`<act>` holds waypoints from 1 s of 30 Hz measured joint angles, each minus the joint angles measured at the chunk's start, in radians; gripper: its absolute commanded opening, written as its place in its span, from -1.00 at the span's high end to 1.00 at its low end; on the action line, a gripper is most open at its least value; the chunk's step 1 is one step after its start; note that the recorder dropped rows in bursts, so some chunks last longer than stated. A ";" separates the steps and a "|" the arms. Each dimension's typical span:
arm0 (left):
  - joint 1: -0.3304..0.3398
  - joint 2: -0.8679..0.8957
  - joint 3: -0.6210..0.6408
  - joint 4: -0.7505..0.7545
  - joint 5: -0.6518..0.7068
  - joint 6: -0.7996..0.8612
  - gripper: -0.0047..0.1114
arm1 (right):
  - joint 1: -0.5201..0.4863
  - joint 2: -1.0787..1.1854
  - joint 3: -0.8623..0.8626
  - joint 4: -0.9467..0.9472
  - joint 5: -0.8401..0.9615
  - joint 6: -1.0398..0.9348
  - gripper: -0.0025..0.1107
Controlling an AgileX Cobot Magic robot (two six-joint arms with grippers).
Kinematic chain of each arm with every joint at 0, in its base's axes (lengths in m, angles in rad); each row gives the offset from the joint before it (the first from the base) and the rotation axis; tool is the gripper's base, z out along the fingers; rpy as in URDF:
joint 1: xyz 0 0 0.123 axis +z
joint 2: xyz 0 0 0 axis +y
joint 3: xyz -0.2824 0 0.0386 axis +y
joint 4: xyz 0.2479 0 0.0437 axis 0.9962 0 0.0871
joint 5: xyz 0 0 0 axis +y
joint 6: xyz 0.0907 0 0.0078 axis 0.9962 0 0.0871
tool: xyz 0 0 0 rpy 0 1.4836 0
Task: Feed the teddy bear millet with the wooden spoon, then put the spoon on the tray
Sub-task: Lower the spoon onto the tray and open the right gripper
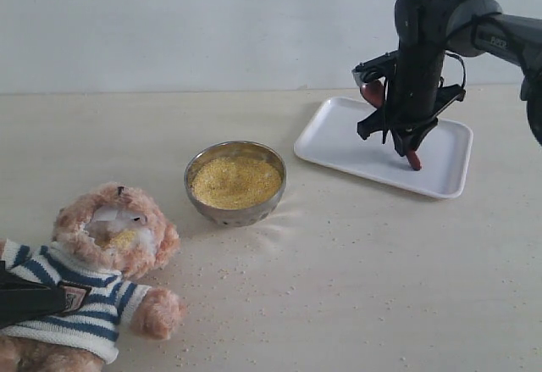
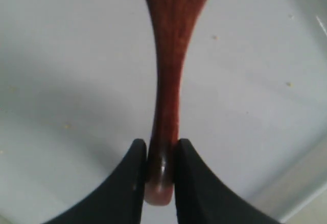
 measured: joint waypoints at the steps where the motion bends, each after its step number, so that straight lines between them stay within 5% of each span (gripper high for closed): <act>1: 0.000 0.000 0.000 0.000 0.000 0.000 0.81 | 0.000 0.005 0.000 -0.009 0.000 0.000 0.96; 12: 0.000 0.000 0.000 0.000 0.000 0.000 0.81 | 0.000 0.023 -0.002 -0.021 0.000 -0.001 0.87; 20: 0.000 0.000 0.000 0.000 0.000 0.000 0.81 | 0.000 0.023 -0.002 -0.019 0.000 0.014 0.03; 30: 0.000 0.000 0.000 0.000 0.000 0.000 0.81 | 0.000 -0.053 -0.002 0.038 0.000 0.019 0.01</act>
